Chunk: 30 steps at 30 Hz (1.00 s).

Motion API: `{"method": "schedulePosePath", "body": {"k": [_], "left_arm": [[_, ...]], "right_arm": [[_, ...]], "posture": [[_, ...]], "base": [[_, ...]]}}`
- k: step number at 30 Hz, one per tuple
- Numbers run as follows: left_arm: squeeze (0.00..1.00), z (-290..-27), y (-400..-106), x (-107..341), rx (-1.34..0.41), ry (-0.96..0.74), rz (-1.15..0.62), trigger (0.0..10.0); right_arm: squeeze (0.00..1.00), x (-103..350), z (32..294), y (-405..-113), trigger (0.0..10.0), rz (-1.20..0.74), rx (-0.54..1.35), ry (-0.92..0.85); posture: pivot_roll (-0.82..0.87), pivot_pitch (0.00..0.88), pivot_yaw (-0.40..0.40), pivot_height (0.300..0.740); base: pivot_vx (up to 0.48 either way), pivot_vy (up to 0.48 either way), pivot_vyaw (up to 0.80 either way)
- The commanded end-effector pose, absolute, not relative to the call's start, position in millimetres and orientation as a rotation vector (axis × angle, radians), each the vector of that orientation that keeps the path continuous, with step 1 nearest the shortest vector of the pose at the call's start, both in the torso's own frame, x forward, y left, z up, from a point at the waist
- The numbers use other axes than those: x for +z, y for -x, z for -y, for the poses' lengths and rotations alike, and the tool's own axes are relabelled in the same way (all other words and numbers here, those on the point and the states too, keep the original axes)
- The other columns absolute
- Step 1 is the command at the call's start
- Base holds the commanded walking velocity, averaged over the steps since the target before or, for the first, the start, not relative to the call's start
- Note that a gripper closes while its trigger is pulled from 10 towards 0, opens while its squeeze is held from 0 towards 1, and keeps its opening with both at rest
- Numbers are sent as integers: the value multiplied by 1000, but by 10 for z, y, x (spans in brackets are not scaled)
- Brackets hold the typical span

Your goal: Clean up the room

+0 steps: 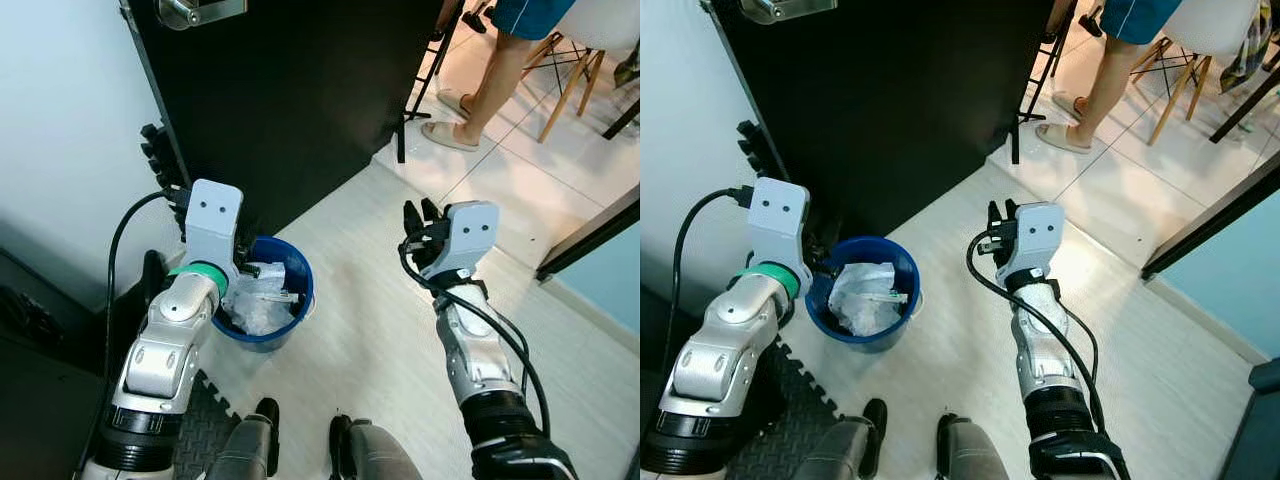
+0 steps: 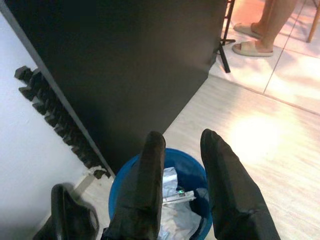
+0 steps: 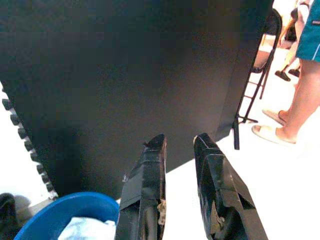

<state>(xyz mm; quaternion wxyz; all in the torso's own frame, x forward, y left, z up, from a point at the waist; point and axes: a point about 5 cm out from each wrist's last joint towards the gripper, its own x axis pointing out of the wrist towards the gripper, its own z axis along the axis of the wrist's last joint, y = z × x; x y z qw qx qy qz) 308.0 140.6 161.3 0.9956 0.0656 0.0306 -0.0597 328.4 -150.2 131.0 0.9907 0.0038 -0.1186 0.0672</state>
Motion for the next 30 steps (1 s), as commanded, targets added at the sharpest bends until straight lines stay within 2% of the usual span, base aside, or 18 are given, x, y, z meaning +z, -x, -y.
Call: {"method": "schedulePosePath", "body": {"k": [1,8,12,30], "left_arm": [[0,-1390,-3071,1562,-120,-134,-75,10000],[0,-1380,-3104,1545,-120,-134,-77,10000],[0,-1378,-3122,1538,-116,-129,-71,10000],[0,-1391,-3161,1561,-120,-134,-51,10000]], "right_arm": [[0,1260,1530,-3254,10000,216,123,-7],[0,1247,1549,-3261,10000,205,114,-9],[0,1204,1573,-3266,10000,155,94,-48],[0,1209,1562,-3253,10000,146,89,-45]], "posture": [[-5,99,5,737],[-6,101,5,737],[-5,104,6,737],[-4,112,16,737]], "base": [[0,0,0],[0,0,0],[0,0,-794],[0,0,-786]]}}
